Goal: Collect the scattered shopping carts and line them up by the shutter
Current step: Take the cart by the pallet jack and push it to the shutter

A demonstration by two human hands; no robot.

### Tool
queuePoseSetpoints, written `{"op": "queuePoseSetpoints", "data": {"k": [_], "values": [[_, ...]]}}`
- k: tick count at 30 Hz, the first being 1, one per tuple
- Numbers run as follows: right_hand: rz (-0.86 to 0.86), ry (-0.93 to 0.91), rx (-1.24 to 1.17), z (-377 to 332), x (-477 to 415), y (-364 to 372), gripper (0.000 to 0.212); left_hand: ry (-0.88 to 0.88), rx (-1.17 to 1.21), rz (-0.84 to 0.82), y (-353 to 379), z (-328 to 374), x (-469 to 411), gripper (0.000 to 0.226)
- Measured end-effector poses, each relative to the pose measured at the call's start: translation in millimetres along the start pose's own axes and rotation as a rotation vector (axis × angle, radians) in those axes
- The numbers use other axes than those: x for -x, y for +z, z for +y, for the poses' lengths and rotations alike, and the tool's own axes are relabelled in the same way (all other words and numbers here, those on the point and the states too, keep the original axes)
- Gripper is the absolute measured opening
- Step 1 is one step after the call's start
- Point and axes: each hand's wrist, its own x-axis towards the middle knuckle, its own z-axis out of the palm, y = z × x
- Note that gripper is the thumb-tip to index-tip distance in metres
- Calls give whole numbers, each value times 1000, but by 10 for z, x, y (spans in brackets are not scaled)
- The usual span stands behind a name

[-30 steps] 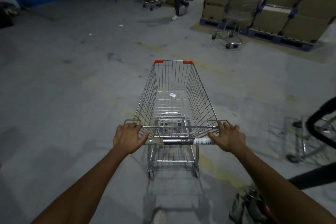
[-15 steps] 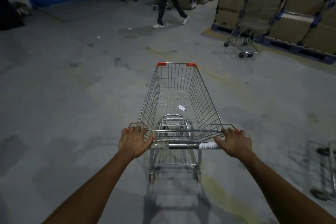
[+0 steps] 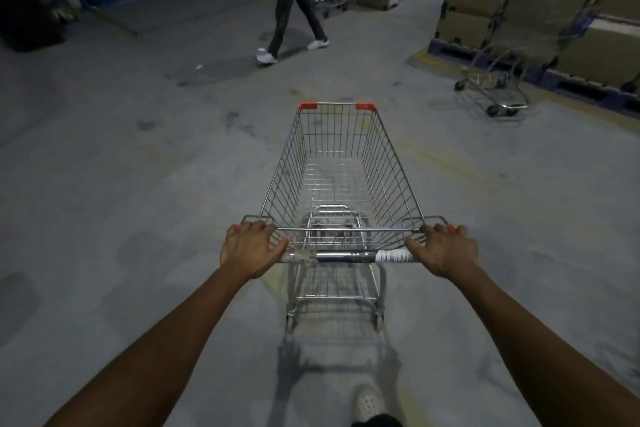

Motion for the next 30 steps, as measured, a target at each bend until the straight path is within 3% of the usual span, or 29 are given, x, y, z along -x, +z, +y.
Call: {"op": "queuePoseSetpoints", "data": {"k": [3, 8, 30], "values": [[2, -12, -16, -9, -532, -167, 87, -19, -1, -2, -26, 4, -521, 85], [11, -46, -6, -40, -1443, -348, 72, -30, 13, 2, -46, -31, -1380, 75], [67, -102, 20, -984, -6116, -1563, 69, -108, 51, -22, -379, -827, -5968, 87]]}}
